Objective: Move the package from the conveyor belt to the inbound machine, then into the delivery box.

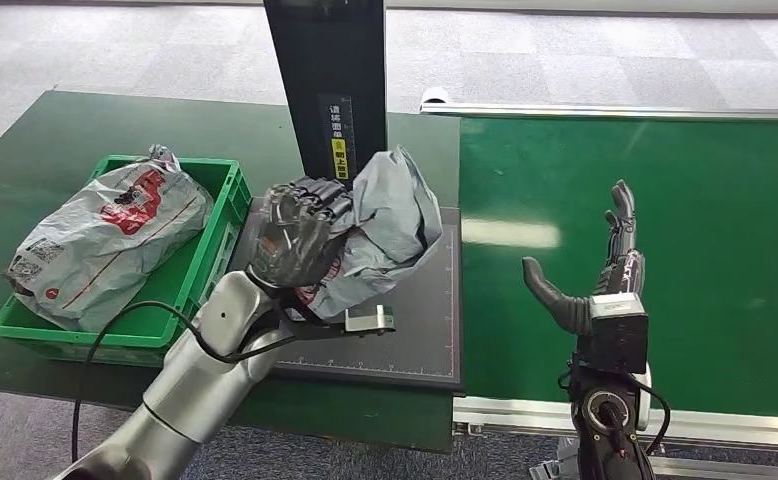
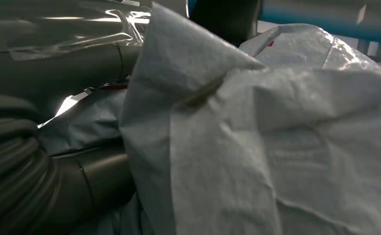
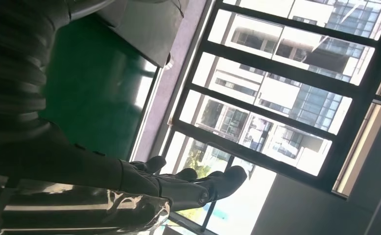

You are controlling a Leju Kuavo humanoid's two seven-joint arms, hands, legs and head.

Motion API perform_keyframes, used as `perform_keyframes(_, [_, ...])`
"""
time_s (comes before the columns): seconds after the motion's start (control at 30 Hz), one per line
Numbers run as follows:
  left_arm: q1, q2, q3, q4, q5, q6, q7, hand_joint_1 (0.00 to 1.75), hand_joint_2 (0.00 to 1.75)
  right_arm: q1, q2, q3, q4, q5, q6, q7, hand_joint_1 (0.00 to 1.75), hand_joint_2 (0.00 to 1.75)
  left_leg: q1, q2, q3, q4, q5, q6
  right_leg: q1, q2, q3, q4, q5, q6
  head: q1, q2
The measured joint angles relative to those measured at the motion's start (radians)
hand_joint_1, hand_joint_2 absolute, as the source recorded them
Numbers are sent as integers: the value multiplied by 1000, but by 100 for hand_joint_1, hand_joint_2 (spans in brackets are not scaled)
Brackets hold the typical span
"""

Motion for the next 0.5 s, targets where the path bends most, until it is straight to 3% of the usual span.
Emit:
perform_keyframes(0.1, [59,-5,119,-251,22,10,-138,175,175,33,1,-16,-21,6,-13,-7,0,175,0,0,-1,0,-2,0,0,1,-2,0,-1,0,0,0])
perform_keyframes(0.2, [88,-19,218,-401,40,10,-172,175,175,57,4,-26,-38,12,-20,-12,0,175,0,0,-2,0,-2,0,0,1,-2,0,-2,0,0,0])
perform_keyframes(0.37, [58,-11,340,-449,33,1,-32,175,175,79,15,-32,-60,18,-22,-16,0,175,0,0,-1,0,0,0,0,1,-1,0,-1,0,0,0])
perform_keyframes(0.5, [-47,33,410,-302,5,-22,118,175,175,79,22,-31,-70,19,-20,-8,0,175,0,0,-1,0,2,-1,0,1,-1,0,1,-1,0,0])
